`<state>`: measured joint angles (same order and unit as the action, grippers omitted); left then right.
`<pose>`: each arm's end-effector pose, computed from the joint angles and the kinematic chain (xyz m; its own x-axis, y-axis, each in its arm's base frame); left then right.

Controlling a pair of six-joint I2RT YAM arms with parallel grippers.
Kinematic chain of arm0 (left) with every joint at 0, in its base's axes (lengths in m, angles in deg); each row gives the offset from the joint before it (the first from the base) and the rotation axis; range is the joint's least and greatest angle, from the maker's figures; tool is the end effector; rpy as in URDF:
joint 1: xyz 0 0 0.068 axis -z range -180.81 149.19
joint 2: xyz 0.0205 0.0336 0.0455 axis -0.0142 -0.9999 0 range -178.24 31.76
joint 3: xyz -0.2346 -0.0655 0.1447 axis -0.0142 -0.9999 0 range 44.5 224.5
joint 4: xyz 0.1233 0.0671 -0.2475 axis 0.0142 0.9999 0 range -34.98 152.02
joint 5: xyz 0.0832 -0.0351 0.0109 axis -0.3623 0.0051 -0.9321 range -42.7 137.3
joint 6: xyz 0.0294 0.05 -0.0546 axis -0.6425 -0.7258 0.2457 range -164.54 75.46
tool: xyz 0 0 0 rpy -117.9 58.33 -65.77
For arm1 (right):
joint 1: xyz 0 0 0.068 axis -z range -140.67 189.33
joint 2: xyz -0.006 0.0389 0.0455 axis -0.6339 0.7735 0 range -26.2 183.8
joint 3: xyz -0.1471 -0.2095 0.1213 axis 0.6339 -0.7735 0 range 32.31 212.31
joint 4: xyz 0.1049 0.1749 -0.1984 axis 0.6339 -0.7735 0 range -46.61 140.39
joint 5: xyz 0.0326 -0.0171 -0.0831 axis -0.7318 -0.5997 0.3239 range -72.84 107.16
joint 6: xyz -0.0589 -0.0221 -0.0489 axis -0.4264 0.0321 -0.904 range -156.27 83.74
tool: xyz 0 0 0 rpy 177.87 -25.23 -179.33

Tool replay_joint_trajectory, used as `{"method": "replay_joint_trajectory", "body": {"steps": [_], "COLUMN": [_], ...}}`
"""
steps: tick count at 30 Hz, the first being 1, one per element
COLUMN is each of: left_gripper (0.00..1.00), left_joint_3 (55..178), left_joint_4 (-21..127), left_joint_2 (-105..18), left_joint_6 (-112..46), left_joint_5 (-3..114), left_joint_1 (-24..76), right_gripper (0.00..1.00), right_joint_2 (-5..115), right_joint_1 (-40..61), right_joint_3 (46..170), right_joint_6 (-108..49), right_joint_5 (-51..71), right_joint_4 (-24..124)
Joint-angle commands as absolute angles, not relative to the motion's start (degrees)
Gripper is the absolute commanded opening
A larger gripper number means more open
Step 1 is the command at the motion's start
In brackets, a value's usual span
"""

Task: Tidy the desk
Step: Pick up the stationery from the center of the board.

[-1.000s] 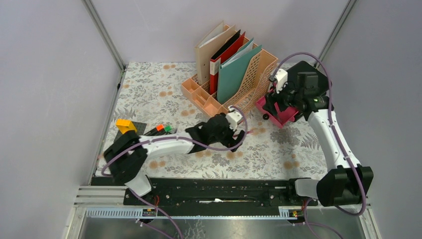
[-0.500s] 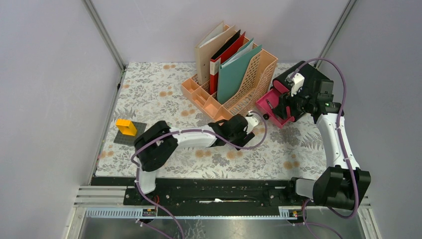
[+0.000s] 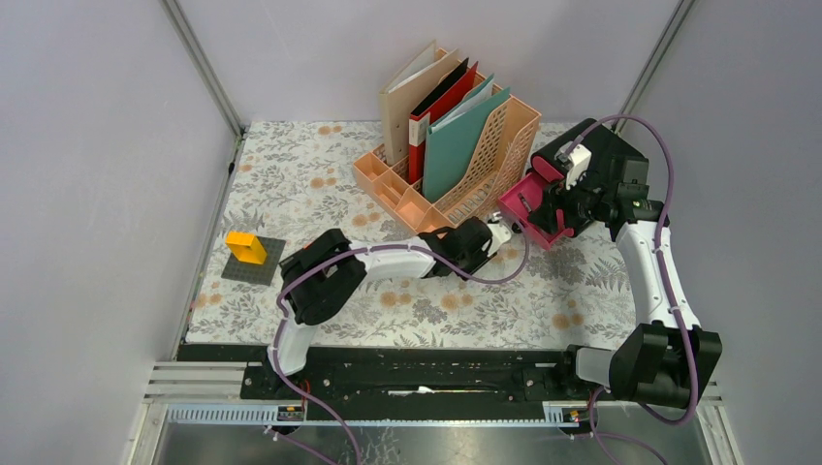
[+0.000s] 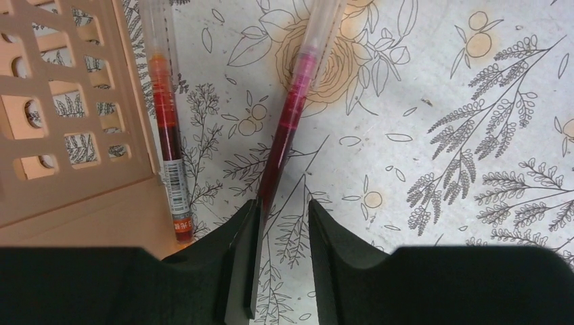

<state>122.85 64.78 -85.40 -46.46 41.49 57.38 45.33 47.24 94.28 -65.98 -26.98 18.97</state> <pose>0.2627 -0.4105 0.1292 -0.3678 0.6562 -0.6588 0.8229 0.5596 0.0980 0.3054 0.0058 0.3078 -0.3548 -0.3098 -0.8821 -0.6886 0.7248 0.0224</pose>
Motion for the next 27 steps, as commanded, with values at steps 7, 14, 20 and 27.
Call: {"method": "replay_joint_trajectory", "body": {"steps": [7,14,20,27], "left_gripper": [0.44,0.55,0.34,0.03], "left_joint_3": [120.9,120.8,120.8,118.3], "left_joint_4": [64.1,62.2,62.2,62.0], "left_joint_2": [-85.0,-83.6,-84.3,-81.6], "left_joint_6": [-44.6,-46.0,-45.2,-42.0], "left_joint_5": [43.8,43.8,46.2,51.3], "left_joint_1": [56.7,55.8,54.5,54.5], "right_gripper": [0.74,0.73,0.73,0.73], "right_joint_2": [44.2,44.2,44.1,43.9], "right_joint_1": [47.5,47.5,47.5,47.5], "right_joint_3": [94.0,93.7,93.6,93.6], "right_joint_6": [-66.7,-66.8,-66.9,-67.5], "right_joint_5": [-30.3,-30.9,-31.3,-33.5], "right_joint_4": [19.3,19.3,19.3,18.7]}}
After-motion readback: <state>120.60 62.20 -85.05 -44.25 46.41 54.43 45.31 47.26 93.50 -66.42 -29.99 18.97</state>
